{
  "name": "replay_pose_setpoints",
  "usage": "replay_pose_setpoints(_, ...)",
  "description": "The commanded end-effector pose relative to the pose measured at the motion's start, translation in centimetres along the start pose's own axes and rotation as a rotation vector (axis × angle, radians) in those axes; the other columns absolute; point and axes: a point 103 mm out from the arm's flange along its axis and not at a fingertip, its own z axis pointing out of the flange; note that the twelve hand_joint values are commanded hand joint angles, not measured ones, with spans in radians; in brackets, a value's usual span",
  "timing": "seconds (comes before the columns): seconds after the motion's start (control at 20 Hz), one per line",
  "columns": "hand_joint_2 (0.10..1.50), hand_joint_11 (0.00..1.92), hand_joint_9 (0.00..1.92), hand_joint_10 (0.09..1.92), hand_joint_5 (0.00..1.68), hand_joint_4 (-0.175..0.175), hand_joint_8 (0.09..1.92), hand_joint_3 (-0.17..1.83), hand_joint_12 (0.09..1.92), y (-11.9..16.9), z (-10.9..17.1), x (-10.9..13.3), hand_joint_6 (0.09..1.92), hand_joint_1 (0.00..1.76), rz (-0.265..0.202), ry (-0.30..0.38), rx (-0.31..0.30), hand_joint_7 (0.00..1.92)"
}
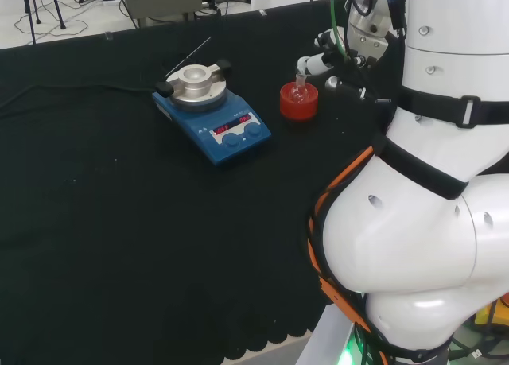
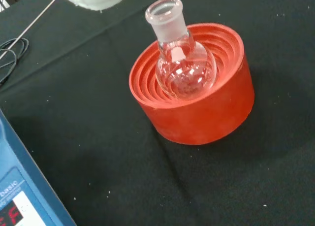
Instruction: Pick up the round-bottom flask.
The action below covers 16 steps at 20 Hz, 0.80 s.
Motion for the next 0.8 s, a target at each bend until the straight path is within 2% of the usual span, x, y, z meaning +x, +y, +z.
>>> replay_pose_setpoints(0.05,0.72,0.00,0.36,0.72,0.54,-0.062,0.65,0.58,1.31,1.3,1.8,-0.4,0.09,0.80,0.016,0.000,0.003,0.23)
replay_pose_setpoints(0.55,0.66,0.02,0.39,0.73,0.64,-0.063,0.66,0.62,1.37,2.6,3.7,-1.0,0.09,0.86,0.018,0.010,-0.004,0.26)
replay_pose_setpoints(0.8,0.64,0.06,0.42,0.72,0.68,-0.065,0.66,0.64,1.36,2.9,4.8,-1.1,0.10,0.88,0.014,0.052,-0.004,0.28)
